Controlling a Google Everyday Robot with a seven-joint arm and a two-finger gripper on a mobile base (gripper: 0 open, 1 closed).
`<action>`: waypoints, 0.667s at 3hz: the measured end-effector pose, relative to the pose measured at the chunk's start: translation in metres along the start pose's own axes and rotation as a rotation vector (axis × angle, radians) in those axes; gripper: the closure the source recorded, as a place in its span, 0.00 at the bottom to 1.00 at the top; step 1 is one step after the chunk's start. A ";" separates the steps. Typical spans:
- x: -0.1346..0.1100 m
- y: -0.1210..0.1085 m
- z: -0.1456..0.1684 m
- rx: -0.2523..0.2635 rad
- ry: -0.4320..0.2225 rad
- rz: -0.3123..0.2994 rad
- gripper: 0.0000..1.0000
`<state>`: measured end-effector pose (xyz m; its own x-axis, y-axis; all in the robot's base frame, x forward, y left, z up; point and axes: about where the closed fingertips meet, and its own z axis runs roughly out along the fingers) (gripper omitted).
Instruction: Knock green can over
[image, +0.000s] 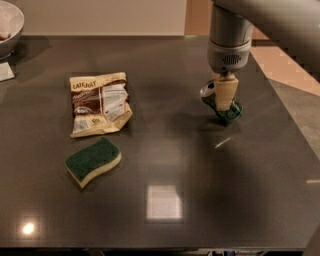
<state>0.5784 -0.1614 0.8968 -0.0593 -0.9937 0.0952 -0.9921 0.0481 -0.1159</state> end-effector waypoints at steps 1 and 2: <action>-0.006 0.011 0.008 -0.021 0.033 -0.057 0.59; -0.011 0.019 0.014 -0.040 0.037 -0.090 0.36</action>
Offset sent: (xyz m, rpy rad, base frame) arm -0.0446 0.0080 -0.0242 -0.0806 0.1541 0.1087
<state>0.5616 -0.1512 0.8799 0.0271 -0.9898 0.1395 -0.9972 -0.0366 -0.0659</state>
